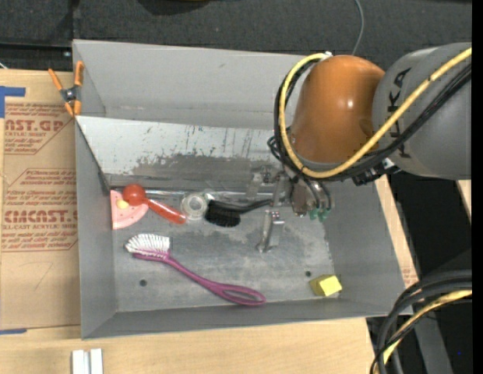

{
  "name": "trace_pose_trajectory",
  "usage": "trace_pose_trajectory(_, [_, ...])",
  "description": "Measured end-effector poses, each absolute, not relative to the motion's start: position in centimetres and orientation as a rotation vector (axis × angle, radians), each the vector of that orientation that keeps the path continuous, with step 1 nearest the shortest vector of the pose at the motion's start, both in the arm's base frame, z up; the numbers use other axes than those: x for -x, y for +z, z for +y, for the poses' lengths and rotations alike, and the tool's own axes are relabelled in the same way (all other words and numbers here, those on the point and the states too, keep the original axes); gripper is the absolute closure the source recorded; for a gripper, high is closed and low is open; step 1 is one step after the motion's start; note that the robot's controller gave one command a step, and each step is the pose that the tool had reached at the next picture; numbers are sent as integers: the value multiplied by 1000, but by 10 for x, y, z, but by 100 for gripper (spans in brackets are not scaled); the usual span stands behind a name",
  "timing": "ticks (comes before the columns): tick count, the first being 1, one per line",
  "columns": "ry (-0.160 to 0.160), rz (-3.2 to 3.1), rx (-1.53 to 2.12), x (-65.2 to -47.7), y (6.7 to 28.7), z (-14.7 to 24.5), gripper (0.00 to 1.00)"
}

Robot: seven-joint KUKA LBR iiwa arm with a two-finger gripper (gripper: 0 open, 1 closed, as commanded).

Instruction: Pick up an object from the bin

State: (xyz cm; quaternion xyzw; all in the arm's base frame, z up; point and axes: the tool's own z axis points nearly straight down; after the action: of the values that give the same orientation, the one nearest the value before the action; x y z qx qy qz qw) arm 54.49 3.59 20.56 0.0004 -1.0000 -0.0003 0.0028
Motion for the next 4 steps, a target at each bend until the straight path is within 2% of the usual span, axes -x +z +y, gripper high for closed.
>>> trace_pose_trajectory(1, [-2,-3144,0,-547,209,36,0])
trace_pose_trajectory(2, [-1,-3148,-121,-584,81,1,0])
trace_pose_trajectory(3, [-3,-3153,-129,-588,49,-3,0])
trace_pose_trajectory(4, [-4,-3148,-108,-571,70,8,0])
